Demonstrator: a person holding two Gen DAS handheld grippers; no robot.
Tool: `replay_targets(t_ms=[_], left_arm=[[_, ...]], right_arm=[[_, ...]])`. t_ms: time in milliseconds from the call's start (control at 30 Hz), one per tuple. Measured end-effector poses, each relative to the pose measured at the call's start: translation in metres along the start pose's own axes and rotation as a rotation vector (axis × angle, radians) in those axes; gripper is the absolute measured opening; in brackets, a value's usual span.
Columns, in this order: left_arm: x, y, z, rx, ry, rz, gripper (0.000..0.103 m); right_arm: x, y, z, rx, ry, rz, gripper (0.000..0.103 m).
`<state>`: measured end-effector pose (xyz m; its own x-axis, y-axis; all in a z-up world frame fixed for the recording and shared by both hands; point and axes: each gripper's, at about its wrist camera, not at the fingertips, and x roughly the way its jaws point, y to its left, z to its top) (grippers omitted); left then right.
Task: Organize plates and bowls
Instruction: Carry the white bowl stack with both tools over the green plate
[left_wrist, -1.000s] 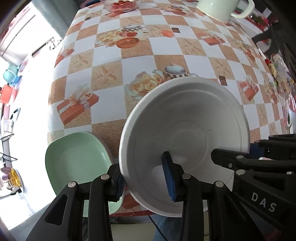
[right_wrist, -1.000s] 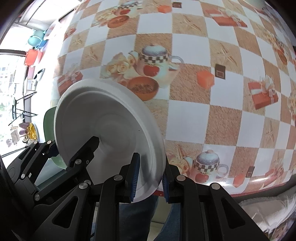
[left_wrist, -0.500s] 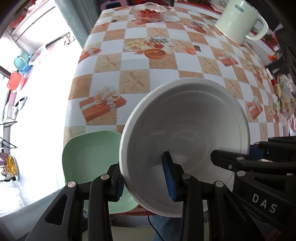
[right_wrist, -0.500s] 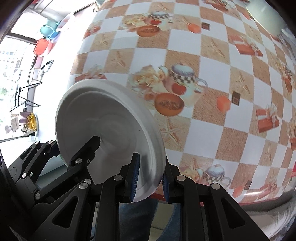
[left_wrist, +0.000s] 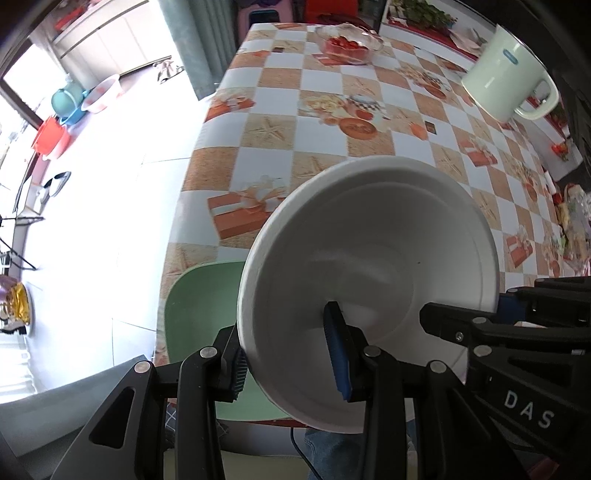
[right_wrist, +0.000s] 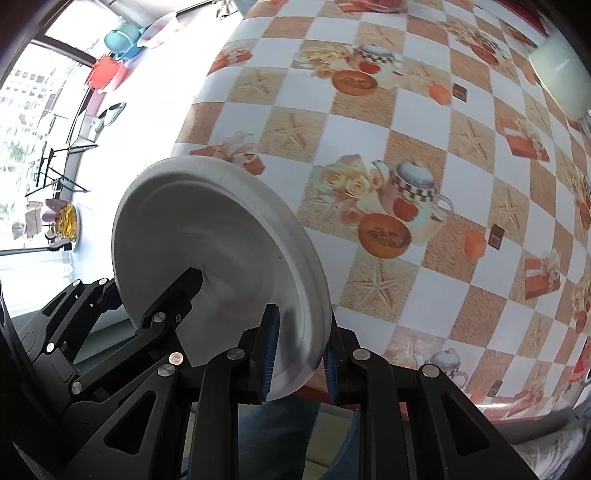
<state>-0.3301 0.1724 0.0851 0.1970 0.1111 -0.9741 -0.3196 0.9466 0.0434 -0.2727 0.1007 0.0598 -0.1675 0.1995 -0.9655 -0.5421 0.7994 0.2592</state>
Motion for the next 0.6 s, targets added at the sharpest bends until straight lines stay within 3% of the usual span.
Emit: replay_targets(t_ms=[600], left_arm=[[-0.018, 0.052, -0.010, -0.116, -0.037, 0.019, 0.040]], right_arm=[[0.003, 0.056, 0.011, -0.121, 0.006, 0.018, 0.025]])
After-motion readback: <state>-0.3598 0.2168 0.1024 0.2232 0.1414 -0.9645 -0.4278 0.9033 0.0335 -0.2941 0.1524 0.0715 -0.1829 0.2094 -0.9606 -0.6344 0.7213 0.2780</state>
